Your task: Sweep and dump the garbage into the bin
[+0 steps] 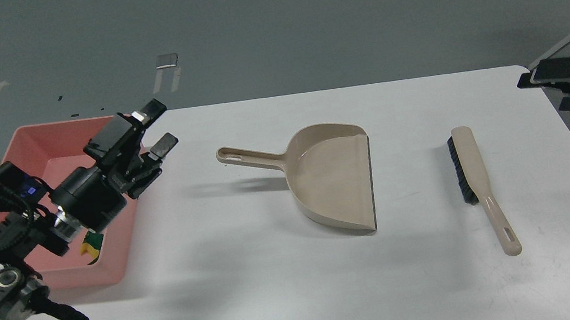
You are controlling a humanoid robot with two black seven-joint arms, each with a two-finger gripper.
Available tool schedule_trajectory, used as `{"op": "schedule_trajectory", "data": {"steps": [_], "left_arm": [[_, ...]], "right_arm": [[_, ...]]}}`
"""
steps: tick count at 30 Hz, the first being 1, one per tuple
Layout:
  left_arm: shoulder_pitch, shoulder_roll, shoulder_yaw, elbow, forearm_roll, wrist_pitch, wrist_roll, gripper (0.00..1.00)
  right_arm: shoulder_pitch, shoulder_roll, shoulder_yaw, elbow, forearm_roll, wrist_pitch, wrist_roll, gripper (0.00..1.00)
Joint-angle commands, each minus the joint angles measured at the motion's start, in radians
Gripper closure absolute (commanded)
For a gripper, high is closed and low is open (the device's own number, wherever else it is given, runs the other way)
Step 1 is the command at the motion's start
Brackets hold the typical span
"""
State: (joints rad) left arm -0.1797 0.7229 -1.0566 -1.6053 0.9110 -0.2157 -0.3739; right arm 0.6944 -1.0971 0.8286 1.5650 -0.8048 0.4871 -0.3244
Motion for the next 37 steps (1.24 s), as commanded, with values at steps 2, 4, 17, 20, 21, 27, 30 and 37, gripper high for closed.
{"op": "schedule_trajectory", "data": {"steps": [2, 4, 17, 20, 21, 27, 30, 37], "left_arm": [[-0.138, 0.0, -0.022, 0.05, -0.093, 0.001, 0.006, 0.02], [-0.249, -0.005, -0.013, 0.117, -0.132, 0.001, 0.013, 0.02], [-0.642, -0.308, 0.0, 0.661, -0.198, -0.01, 0.05, 0.02], [-0.682, -0.359, 0.0, 0.738, -0.234, -0.013, 0.053, 0.02], [-0.701, -0.382, 0.0, 0.763, -0.251, -0.014, 0.055, 0.02], [-0.727, -0.464, -0.002, 0.806, -0.299, -0.016, 0.099, 0.02], [-0.722, -0.491, -0.002, 0.806, -0.301, -0.014, 0.096, 0.02], [-0.69, -0.554, -0.014, 0.82, -0.403, -0.053, 0.086, 0.02]], "right_arm": [[0.0, 0.161, 0.2, -0.123, -0.002, -0.016, 0.013, 0.05], [0.013, 0.284, 0.338, -0.257, -0.005, -0.013, 0.015, 0.05], [0.194, 0.535, 0.423, -0.702, -0.027, -0.099, 0.286, 0.05], [0.223, 0.589, 0.422, -0.792, -0.045, -0.123, 0.366, 0.05], [0.238, 0.612, 0.414, -0.833, -0.048, -0.136, 0.399, 0.05], [0.277, 0.718, 0.369, -0.941, -0.04, -0.214, 0.479, 0.05], [0.274, 0.763, 0.369, -0.939, -0.034, -0.24, 0.479, 0.04], [0.266, 0.847, 0.388, -0.939, -0.028, -0.265, 0.479, 0.04]]}}
